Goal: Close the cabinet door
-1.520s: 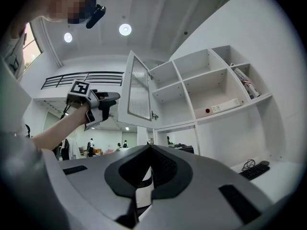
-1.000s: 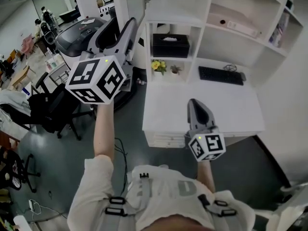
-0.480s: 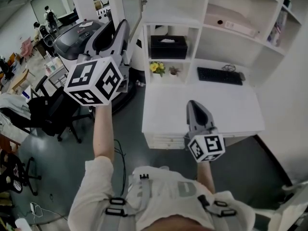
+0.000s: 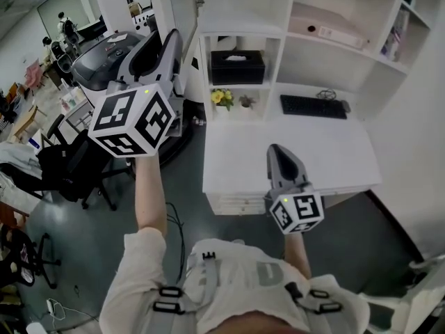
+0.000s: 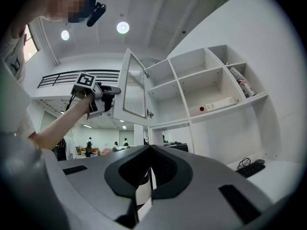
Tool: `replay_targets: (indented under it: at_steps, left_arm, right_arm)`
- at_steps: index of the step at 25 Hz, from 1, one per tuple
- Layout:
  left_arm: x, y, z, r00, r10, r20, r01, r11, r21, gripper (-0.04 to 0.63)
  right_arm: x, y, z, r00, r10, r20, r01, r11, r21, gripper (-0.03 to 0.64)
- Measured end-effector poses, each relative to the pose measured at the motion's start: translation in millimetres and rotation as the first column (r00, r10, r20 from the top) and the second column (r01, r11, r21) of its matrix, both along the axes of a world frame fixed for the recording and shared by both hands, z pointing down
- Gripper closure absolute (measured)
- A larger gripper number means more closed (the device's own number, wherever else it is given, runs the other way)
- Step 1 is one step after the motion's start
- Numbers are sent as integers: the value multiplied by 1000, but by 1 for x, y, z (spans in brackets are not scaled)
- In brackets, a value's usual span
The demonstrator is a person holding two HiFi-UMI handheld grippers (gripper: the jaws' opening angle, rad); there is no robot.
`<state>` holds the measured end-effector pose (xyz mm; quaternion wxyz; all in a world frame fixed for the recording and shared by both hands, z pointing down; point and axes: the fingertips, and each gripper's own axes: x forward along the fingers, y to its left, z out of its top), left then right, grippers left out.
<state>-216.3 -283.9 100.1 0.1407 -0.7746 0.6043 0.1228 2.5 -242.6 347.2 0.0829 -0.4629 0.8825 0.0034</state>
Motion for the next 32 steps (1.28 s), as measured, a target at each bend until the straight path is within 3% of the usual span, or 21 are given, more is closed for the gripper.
replay_targets:
  at_steps: [10, 25, 32]
  left_arm:
    - [22, -7, 2, 1000, -4, 9, 4, 1000, 6, 486]
    - [65, -15, 1, 998, 56, 40, -56, 998, -1, 472]
    - [77, -21, 1, 997, -2, 76, 1, 1000, 12, 468]
  right_arm:
    - [11, -3, 6, 999, 32, 8, -32, 999, -13, 615]
    - [37, 4, 5, 995, 95, 12, -95, 995, -10, 615]
    - [45, 8, 3, 993, 118, 14, -118, 993, 1, 615]
